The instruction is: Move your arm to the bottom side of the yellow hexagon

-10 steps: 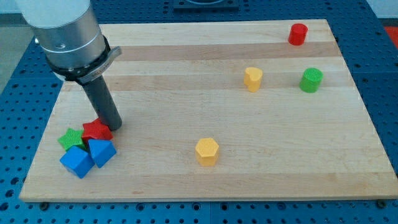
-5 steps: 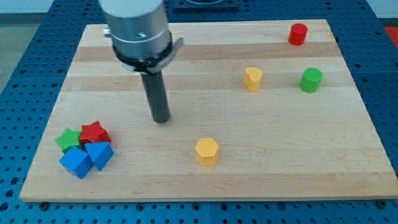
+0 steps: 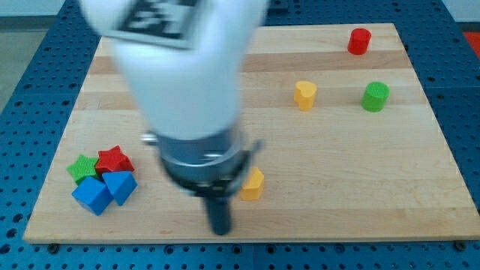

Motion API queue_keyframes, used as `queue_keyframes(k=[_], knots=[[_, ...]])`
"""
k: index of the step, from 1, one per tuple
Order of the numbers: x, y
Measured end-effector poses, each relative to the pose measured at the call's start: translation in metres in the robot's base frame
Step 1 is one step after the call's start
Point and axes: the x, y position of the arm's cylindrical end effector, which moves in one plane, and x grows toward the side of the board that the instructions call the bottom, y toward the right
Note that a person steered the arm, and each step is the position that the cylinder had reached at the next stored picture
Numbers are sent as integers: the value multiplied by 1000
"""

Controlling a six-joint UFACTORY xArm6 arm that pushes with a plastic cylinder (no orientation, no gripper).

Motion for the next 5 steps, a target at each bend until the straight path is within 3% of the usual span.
queue_keyframes(k=[1, 2, 5], knots=[[0, 48], [0, 48], [0, -3]])
